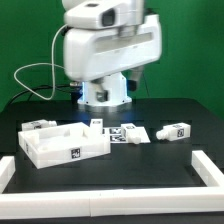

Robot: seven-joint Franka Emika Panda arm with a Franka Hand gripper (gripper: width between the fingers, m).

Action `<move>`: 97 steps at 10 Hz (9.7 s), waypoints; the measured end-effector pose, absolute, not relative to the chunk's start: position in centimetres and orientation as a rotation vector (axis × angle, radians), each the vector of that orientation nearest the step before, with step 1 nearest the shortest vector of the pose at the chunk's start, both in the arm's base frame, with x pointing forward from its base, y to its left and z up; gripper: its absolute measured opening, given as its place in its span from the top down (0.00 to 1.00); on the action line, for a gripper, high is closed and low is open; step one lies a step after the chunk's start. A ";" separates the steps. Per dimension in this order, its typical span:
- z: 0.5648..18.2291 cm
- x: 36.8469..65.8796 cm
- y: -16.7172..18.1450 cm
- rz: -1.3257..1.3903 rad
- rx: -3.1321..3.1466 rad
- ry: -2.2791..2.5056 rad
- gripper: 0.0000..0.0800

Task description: Assemble one leg

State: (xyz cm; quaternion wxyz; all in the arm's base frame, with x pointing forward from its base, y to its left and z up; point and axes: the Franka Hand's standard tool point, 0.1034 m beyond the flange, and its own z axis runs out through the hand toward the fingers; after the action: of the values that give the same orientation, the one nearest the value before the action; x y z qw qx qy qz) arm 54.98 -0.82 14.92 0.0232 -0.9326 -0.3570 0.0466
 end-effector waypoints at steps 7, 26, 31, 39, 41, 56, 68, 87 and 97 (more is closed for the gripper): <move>11.4 48.1 -8.5 0.037 -2.951 -1.010 0.19; 0.8 44.3 -19.3 0.115 -2.910 -0.995 0.51; 5.2 51.9 -15.8 0.174 -2.959 -0.788 0.93; 4.7 58.0 -5.0 0.227 -3.109 -0.150 0.93; 4.6 57.9 -5.1 0.232 -3.108 -0.148 0.93; 2.8 59.0 -2.0 0.267 -3.126 0.033 0.40; 8.0 48.0 2.0 0.285 -3.132 0.054 0.19; 2.7 36.7 5.6 0.079 -3.146 -0.095 0.19; 1.1 35.7 4.5 0.088 -3.143 -0.210 0.64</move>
Offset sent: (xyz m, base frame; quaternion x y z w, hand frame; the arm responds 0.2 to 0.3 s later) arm 0.0000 0.0000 0.0000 0.0000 0.0000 0.0000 1.0000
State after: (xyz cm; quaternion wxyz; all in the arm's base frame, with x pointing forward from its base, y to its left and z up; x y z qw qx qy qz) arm 35.66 4.54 1.06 -0.0048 -0.9974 -0.0665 0.0278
